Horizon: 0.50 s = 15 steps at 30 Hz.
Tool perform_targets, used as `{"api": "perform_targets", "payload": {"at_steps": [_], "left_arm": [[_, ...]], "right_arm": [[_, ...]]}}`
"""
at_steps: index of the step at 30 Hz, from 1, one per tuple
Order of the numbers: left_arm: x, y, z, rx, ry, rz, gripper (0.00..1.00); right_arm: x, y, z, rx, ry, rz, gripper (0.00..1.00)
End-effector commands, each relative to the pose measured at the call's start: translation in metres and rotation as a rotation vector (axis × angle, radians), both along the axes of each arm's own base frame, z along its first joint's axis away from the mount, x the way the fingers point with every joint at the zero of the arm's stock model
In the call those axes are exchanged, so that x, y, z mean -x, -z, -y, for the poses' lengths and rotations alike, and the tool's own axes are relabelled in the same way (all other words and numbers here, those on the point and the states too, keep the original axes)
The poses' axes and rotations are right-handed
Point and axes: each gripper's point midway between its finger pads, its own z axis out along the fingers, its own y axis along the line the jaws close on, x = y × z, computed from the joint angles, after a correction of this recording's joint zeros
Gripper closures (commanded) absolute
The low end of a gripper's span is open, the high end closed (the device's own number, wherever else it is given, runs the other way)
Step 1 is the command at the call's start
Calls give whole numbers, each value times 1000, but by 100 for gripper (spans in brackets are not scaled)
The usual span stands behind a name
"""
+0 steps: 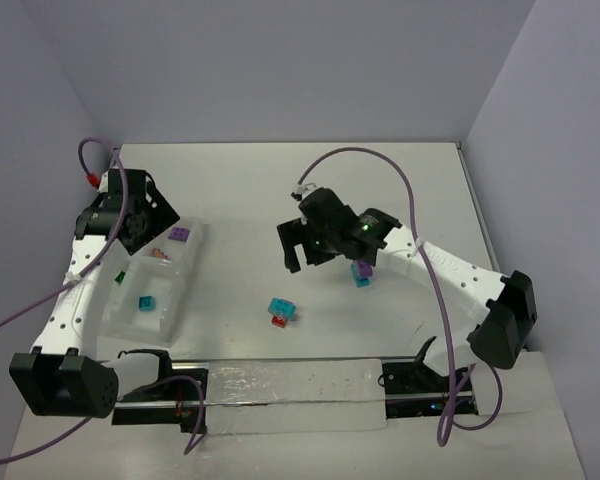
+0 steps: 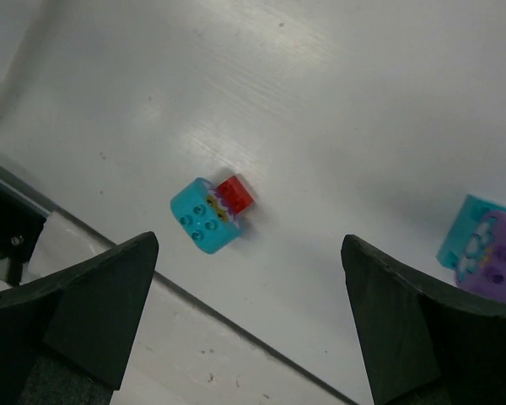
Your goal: Sort the legos into containers by color
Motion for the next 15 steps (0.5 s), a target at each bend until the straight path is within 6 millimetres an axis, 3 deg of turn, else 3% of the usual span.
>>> {"api": "perform_targets", "payload": {"at_steps": [1, 5, 10, 15], "left_arm": [[6, -26, 24, 77, 99, 84, 11], [7, -32, 29, 89, 132, 35, 9], [6, -21, 21, 37, 105, -108, 12], [2, -22, 26, 30, 156, -102, 14]], "right_arm": [[8, 1, -41, -91, -133, 119, 4], [31, 19, -55, -83, -239, 71, 6], [45, 32, -62, -74, -310, 59, 3], [54, 48, -63, -25, -394, 53, 3]]}}
